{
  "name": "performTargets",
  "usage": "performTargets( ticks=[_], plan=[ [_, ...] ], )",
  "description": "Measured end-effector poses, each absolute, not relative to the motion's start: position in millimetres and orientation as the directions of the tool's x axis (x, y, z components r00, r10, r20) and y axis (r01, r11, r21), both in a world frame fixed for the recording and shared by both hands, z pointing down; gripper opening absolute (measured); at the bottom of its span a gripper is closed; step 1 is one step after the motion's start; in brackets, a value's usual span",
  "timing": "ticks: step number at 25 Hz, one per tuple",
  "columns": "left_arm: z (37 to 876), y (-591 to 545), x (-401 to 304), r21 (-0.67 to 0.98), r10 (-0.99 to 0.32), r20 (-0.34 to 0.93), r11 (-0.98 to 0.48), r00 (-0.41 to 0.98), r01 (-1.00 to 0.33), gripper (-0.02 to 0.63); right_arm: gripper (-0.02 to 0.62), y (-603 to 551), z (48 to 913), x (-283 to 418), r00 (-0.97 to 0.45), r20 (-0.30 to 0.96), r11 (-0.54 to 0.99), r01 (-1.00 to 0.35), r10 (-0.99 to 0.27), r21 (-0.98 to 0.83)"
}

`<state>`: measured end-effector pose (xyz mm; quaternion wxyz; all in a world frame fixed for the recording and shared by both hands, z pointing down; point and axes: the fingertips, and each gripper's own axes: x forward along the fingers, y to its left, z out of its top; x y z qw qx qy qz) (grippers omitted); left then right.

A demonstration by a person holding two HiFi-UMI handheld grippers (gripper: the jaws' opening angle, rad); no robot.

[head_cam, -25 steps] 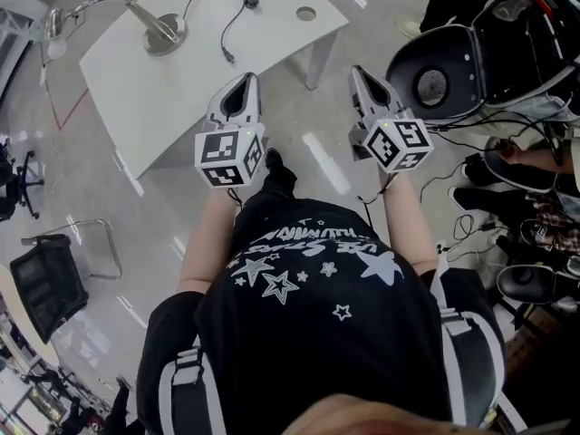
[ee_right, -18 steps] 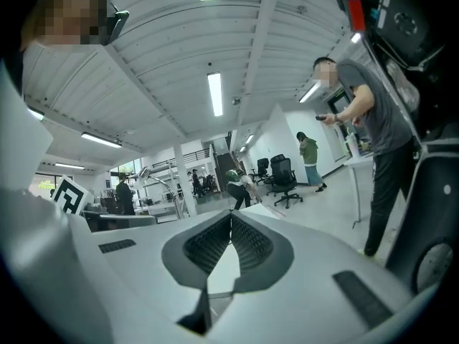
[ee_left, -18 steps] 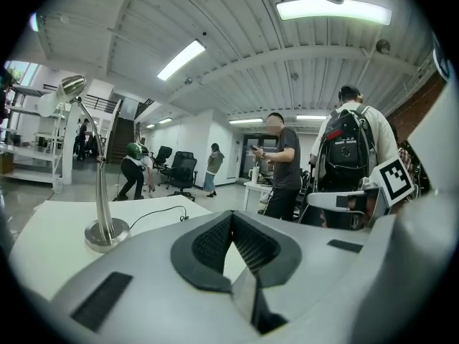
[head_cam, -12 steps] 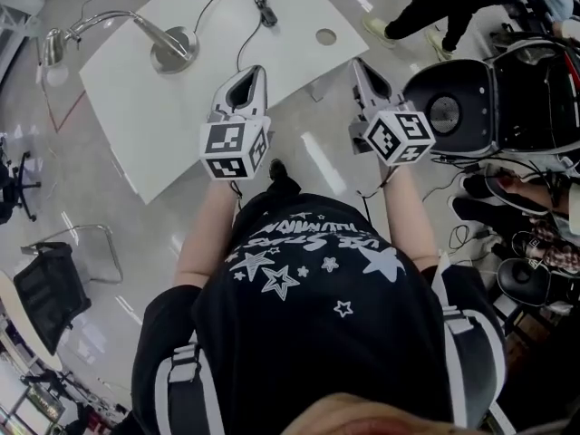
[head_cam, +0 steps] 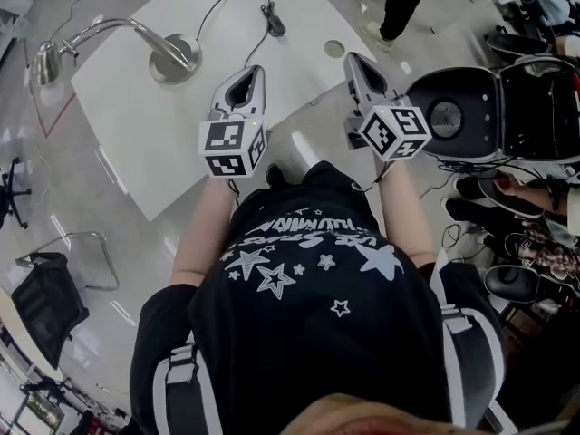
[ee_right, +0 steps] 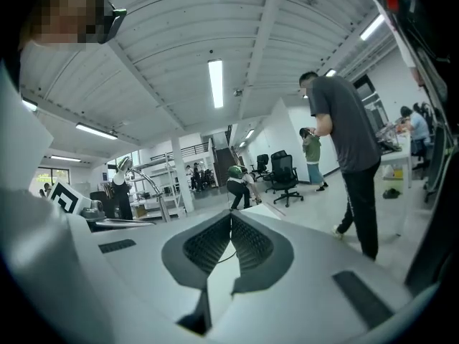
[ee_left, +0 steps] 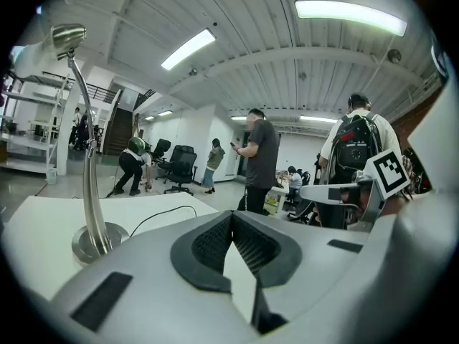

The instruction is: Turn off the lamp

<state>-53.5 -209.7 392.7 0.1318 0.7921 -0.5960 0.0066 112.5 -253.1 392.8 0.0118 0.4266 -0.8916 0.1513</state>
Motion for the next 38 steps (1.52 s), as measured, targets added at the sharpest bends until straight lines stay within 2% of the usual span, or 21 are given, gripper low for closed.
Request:
performTargets(
  ticks=[7,19,38],
  plan=[
    [399,-223,-60,0.204,-0.947,0.179,-0.229,0.267,-0.952,0.011,0.006,-277,398,102,-0.659,0.158,0.612,-0.746,-0.735,-0.264],
    [410,-279,-72,0.207,-0.967,0.207,-0.103,0.146,-0.973,0.011,0.006,-363,405,74,-0.761,0.166,0.711,-0.646,-0.627,-0.278],
    [496,-356,-32,0.176,-0.900,0.426,-0.019,0.093,-0.984,0.014,0.006,-436,470,44,-0.862,0.303,0.818,-0.490,-0.406,-0.302]
  ],
)
